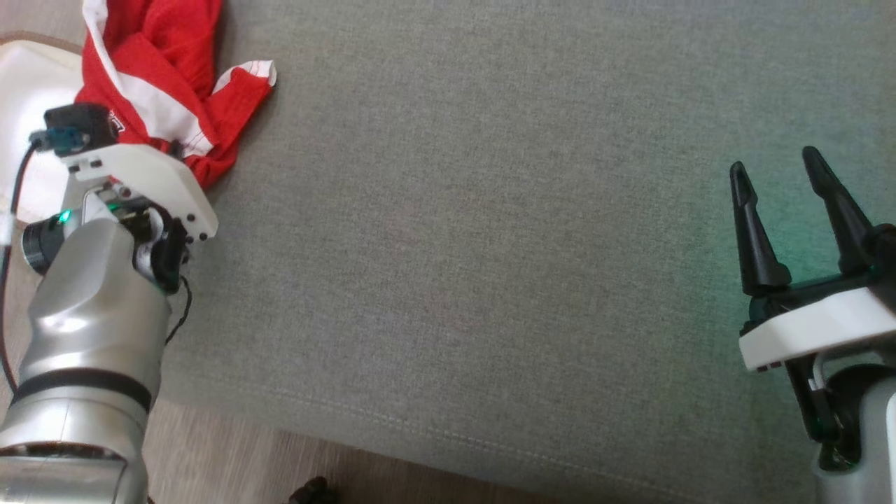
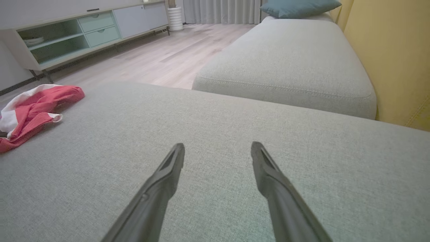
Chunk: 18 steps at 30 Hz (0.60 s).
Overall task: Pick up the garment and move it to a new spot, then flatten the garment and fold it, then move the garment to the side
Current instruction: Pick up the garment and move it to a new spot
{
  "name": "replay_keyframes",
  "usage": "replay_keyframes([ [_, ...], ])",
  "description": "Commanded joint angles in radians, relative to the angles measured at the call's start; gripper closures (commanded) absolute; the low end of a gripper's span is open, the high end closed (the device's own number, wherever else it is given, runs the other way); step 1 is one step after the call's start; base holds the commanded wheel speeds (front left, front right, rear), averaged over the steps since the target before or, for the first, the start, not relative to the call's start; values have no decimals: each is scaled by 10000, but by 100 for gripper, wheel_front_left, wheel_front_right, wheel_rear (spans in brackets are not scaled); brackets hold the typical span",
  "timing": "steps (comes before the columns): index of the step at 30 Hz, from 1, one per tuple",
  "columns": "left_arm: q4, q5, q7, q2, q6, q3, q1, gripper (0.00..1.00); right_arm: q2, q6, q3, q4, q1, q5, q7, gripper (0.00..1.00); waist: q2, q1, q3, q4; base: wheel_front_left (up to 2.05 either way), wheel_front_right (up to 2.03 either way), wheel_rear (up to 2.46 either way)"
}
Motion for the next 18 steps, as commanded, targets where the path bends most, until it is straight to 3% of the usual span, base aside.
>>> replay_keyframes([
  [1,-89,91,-247,600,24,164,-150,100,70,37,218,-352,-76,91,-65,0,0,-1,-101,-9,0,0,0],
  [9,-444,298,-2595,829,289,152,43,100,306,37,-103,-228,134,-83,-498,0,0,-1,-1130,25,0,0,0],
  [18,-2761,533,-2981,961,930,292,1276,100,667,37,-149,181,595,110,-973,0,0,-1,-2556,-291,0,0,0],
])
